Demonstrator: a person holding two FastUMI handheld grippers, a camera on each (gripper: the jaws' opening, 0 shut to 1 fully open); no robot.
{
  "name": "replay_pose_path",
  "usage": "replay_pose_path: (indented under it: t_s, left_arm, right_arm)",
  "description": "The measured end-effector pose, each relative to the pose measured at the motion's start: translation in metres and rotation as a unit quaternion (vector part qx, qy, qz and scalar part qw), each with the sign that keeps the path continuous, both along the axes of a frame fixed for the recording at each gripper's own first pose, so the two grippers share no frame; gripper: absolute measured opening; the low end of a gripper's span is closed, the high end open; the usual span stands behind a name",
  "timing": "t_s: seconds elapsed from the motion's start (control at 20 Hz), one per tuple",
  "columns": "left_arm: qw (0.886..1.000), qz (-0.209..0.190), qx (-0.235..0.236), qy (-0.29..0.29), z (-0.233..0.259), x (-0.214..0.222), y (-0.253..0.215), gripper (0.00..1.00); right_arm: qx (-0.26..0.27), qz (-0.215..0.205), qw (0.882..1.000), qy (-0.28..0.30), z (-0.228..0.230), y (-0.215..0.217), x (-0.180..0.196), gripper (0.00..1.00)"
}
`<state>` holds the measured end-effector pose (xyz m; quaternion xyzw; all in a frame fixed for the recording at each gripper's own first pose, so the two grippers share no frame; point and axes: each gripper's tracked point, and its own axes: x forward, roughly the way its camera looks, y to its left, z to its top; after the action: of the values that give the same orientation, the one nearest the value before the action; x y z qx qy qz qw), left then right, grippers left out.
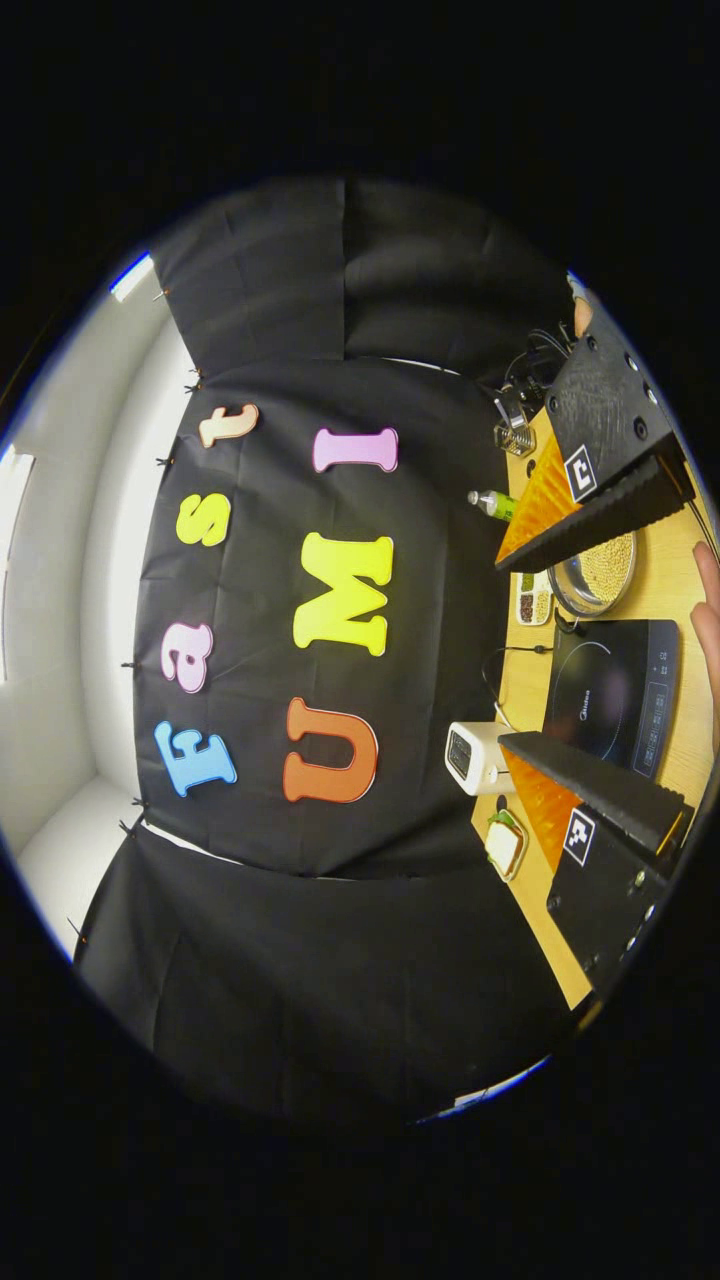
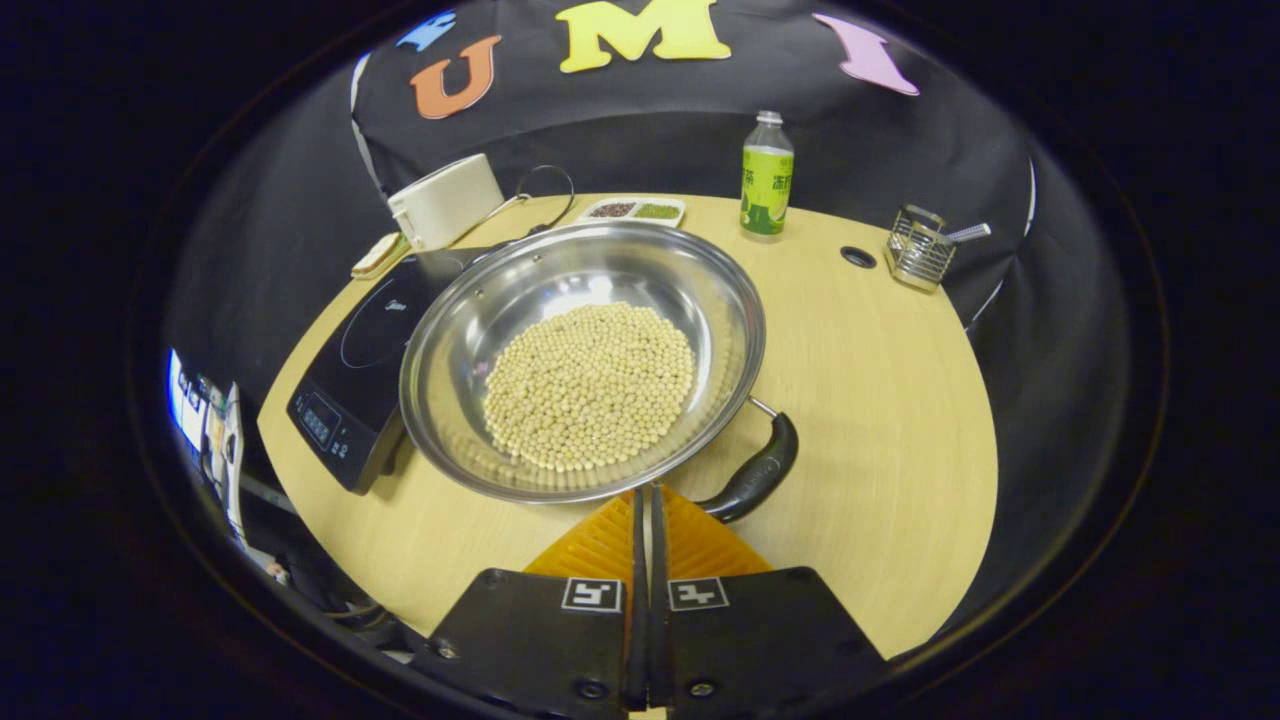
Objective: First push the handle of the pot to place it horizontally, then grasp the pot with both hands and set it on the induction cooktop.
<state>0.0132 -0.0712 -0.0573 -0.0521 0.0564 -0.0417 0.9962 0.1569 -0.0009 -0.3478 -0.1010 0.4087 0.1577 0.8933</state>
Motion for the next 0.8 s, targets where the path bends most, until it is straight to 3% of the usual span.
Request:
replay_pose_path:
  t_s: [0.4,0.8]
  left_arm:
    - [0.999,0.007,-0.003,0.035,-0.021,0.017,-0.008,0.95]
    - [0.998,-0.022,-0.007,0.054,-0.036,0.029,-0.023,0.95]
  right_arm:
    - [0.001,-0.017,1.0,-0.003,0.004,-0.02,0.032,0.02]
    - [0.005,-0.047,0.999,0.003,0.0,-0.038,0.059,0.04]
